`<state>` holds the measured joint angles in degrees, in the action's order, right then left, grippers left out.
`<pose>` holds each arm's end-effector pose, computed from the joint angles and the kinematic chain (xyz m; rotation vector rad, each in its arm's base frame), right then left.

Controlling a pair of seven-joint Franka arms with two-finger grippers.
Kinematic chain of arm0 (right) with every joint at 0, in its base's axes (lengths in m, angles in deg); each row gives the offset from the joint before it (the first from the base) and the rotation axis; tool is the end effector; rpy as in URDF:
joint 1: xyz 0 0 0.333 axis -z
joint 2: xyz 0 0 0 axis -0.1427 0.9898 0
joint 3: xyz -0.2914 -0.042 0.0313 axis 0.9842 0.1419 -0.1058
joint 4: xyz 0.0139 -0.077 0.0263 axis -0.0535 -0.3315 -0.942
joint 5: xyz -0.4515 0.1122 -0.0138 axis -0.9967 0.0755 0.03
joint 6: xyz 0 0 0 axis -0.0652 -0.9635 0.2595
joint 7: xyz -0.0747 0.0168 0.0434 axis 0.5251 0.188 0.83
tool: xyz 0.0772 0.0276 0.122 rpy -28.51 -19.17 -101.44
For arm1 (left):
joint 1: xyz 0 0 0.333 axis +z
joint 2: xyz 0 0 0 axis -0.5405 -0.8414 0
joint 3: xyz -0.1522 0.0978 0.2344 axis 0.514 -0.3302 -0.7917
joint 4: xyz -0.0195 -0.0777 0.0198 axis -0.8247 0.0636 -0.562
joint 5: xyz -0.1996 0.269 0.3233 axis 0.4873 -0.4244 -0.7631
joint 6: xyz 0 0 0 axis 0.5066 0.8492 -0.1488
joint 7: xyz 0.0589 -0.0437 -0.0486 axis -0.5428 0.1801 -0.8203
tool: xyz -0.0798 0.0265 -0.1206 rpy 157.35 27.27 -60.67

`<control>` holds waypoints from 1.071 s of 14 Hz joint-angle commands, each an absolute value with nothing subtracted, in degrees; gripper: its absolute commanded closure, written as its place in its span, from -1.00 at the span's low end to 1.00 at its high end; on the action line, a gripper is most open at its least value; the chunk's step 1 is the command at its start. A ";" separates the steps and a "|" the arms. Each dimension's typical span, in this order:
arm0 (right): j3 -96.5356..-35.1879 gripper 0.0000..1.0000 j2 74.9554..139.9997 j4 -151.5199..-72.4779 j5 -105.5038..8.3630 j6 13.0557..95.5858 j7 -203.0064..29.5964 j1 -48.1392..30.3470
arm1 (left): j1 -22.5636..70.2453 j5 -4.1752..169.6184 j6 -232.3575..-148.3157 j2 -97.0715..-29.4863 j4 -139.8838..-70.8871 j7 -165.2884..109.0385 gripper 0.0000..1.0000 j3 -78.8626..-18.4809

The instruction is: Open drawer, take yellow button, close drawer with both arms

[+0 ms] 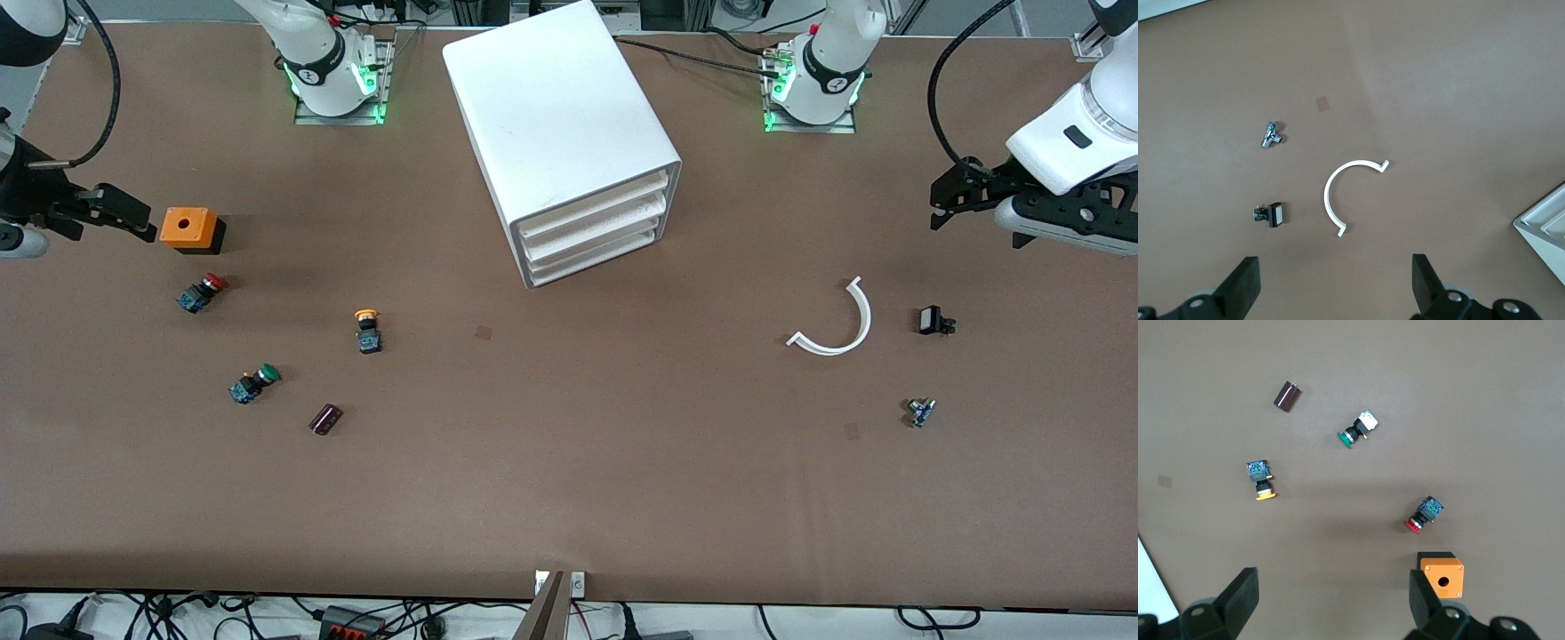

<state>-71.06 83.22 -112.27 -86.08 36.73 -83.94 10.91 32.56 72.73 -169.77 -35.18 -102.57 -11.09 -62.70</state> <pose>0.6297 -0.0338 0.4976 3.1321 -0.0166 -0.0161 0.6242 -0.0459 0.5370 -3.0919 0.4081 -0.0548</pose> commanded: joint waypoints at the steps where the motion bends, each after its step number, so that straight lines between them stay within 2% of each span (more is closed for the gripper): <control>1: -71.22 -1.00 82.08 -112.47 -86.82 36.70 -83.61 10.75 | 32.28 73.64 -168.36 -36.16 -100.51 -10.95 -1.00 -62.95; 15: -71.22 -1.00 82.25 -111.77 -86.82 36.43 -82.82 10.58 | 32.36 73.73 -167.74 -36.51 -100.16 -10.86 -1.00 -62.95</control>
<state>-71.06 82.79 -111.76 -86.08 36.74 -83.93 10.89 32.56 72.73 -169.16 -35.24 -102.56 -11.09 -62.70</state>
